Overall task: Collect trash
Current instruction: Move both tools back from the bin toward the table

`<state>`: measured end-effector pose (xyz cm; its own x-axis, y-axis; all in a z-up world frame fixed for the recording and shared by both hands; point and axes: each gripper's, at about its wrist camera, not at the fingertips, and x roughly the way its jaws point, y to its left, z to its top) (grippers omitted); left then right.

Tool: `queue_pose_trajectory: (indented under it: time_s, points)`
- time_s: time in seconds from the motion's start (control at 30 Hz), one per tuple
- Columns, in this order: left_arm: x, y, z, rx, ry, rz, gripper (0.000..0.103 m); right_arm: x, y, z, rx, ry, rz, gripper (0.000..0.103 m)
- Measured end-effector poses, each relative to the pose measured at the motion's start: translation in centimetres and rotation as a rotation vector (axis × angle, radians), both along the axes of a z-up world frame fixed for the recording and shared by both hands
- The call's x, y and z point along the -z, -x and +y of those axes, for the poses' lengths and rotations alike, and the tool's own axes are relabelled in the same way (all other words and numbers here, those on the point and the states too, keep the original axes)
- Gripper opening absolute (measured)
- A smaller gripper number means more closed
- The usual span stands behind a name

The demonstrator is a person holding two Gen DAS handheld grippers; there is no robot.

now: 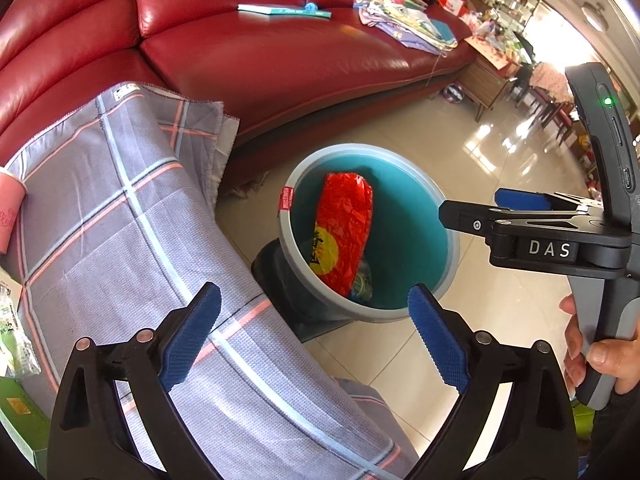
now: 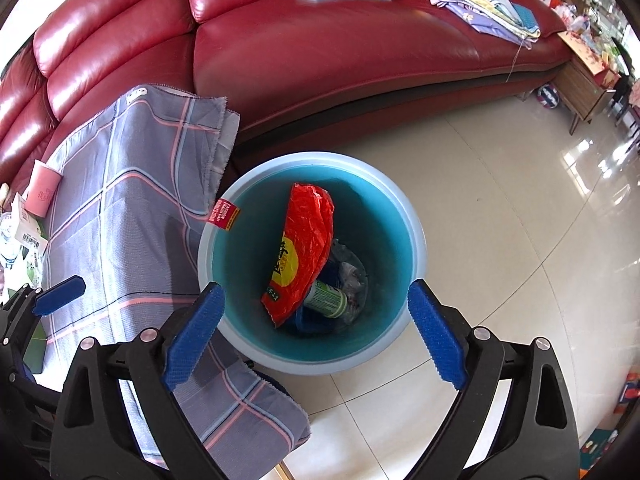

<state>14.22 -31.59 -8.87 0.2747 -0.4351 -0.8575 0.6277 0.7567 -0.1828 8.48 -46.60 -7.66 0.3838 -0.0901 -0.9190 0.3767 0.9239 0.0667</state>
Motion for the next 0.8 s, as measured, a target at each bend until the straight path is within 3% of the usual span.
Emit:
queue_pose_trajectory:
  time_s: [0.8]
  points:
    - [-4.2,1.0,10.2,-0.14,0.109,-0.053,0.096,-5.9,0.2,9.5,-0.123,0.112,-0.029,0.089]
